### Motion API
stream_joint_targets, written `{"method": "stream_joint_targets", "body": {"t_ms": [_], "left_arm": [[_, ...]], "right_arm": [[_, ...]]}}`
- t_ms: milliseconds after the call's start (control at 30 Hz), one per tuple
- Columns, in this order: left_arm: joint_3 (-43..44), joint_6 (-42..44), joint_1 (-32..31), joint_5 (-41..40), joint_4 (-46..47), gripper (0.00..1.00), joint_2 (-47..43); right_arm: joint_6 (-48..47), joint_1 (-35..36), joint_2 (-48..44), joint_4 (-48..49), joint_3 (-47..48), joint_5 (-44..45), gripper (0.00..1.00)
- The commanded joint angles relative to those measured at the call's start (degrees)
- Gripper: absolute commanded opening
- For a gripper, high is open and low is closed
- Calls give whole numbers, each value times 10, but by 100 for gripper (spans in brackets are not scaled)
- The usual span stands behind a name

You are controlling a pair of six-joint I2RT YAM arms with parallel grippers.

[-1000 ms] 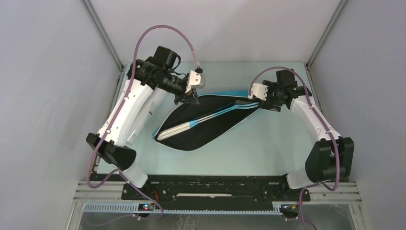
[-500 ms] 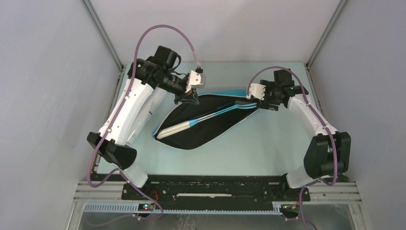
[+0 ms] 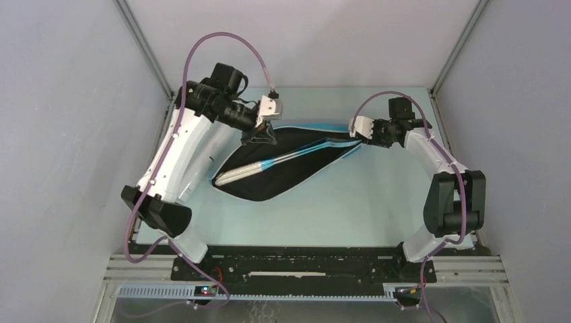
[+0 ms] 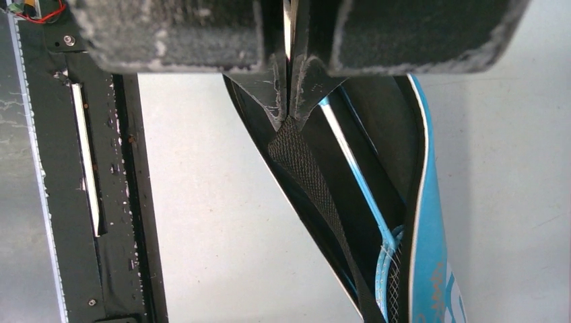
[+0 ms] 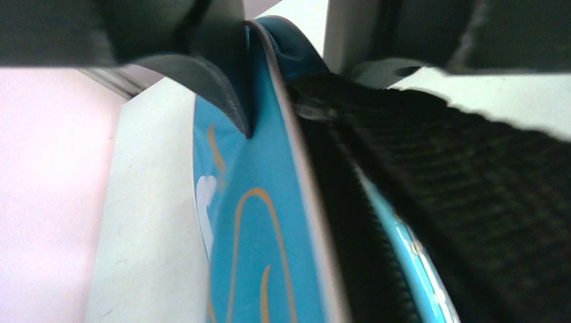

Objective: Pack up the badminton gear
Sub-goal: Adjust the racket bag at the center of the board.

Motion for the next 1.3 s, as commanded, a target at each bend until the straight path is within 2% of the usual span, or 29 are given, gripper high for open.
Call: {"method": "stream_joint_targets", "body": {"t_ms": [0, 100, 167, 300, 533, 700, 900, 1033, 1133, 1267], "left_arm": [[27, 7, 18, 33, 2, 0, -5], [-1, -4, 20, -7, 16, 0, -11], [-24, -4, 20, -27, 22, 0, -18], [-83, 10, 15, -33, 34, 0, -41], [-247, 60, -18, -95, 78, 0, -82], [-307, 44, -20, -123, 114, 3, -90], [-463, -10, -41, -183, 271, 9, -140], [-559, -55, -58, -256, 446, 20, -169], [-588, -73, -60, -294, 527, 35, -168], [-592, -78, -58, -315, 560, 66, -172]], "right_arm": [[25, -13, -3, 16, 4, -50, 31], [38, -19, -20, -17, 0, -66, 9], [51, -19, -34, -36, -4, -70, 0], [85, -21, -54, -60, -7, -75, 0], [127, -22, -54, -62, -7, -53, 0], [130, -20, -51, -79, -7, -45, 0], [151, 8, -47, -110, -7, -29, 0], [192, 27, -44, -98, -7, -14, 0], [209, 32, -42, -87, -7, 0, 0], [209, 42, -45, -101, -7, 11, 0]]}}
